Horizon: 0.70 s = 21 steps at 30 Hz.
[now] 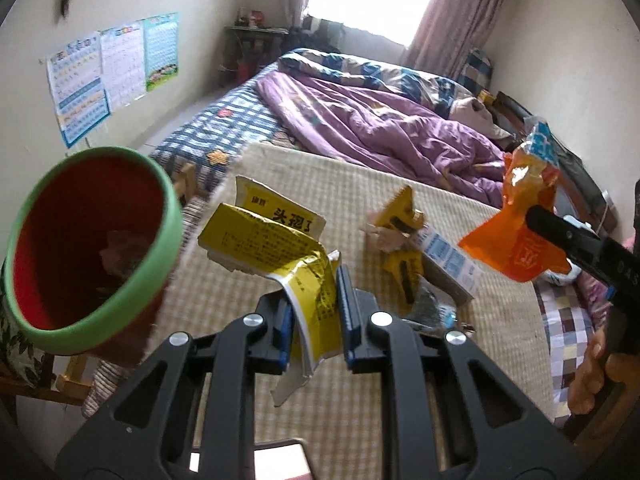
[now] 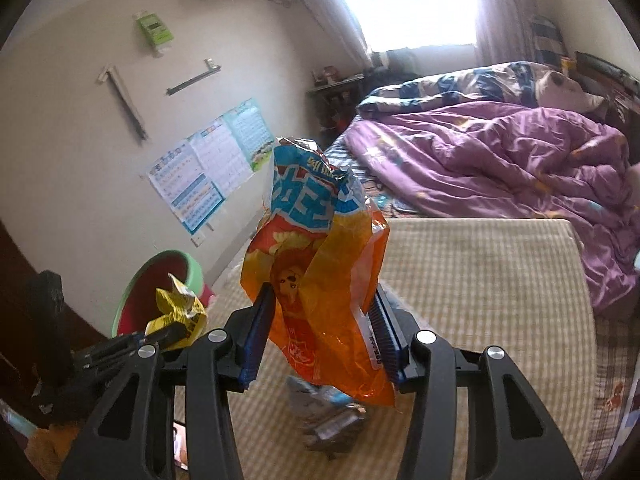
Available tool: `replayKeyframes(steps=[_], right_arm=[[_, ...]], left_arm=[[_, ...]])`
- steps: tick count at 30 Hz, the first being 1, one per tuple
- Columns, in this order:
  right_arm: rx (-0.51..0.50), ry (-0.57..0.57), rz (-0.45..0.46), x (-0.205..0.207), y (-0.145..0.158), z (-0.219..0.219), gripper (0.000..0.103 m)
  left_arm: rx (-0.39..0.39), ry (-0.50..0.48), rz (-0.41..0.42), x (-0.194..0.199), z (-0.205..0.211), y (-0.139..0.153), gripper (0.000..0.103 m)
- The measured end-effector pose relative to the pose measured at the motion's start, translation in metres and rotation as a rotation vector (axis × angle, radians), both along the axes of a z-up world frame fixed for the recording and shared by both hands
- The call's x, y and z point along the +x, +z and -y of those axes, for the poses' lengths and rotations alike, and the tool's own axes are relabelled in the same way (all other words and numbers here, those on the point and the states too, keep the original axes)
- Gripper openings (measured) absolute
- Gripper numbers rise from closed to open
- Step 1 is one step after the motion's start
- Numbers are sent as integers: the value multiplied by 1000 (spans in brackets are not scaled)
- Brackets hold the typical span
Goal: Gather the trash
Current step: 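Carry the yellow wrapper and orange bag over the bucket with both tools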
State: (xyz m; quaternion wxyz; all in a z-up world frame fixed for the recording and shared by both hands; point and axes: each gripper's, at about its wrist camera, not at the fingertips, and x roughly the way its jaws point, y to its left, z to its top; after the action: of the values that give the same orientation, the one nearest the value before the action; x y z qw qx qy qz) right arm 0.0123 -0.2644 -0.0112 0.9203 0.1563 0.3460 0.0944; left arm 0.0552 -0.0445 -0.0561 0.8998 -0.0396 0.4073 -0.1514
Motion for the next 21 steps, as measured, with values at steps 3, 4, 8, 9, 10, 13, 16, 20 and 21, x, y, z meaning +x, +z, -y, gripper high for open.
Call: replayKeyframes(steps=[3, 4, 8, 9, 10, 13, 16, 20, 21], right_arm=[[-9, 31, -7, 5, -2, -14, 47], [-9, 43, -12, 7, -3, -19, 47], [-10, 73, -18, 13, -6, -35, 47], [-11, 80, -19, 14, -6, -39, 47], [-14, 87, -19, 16, -6, -44, 47], [-19, 104, -22, 18, -7, -58, 47], [-22, 121, -31, 21, -10, -71, 47], [-27, 139, -33, 23, -10, -88, 47], [-28, 144, -30, 25, -9, -95, 47]], left_arm=[[12, 29, 9, 0, -12, 2, 18], [17, 40, 12, 0, -17, 3, 18], [34, 77, 29, -1, -35, 7, 18], [40, 85, 33, -1, -39, 7, 18], [43, 90, 34, 1, -43, 7, 18], [45, 109, 35, 2, -56, 7, 18], [44, 119, 36, 2, -68, 7, 18], [42, 126, 39, 1, -84, 8, 18], [41, 128, 40, 1, -88, 8, 18]])
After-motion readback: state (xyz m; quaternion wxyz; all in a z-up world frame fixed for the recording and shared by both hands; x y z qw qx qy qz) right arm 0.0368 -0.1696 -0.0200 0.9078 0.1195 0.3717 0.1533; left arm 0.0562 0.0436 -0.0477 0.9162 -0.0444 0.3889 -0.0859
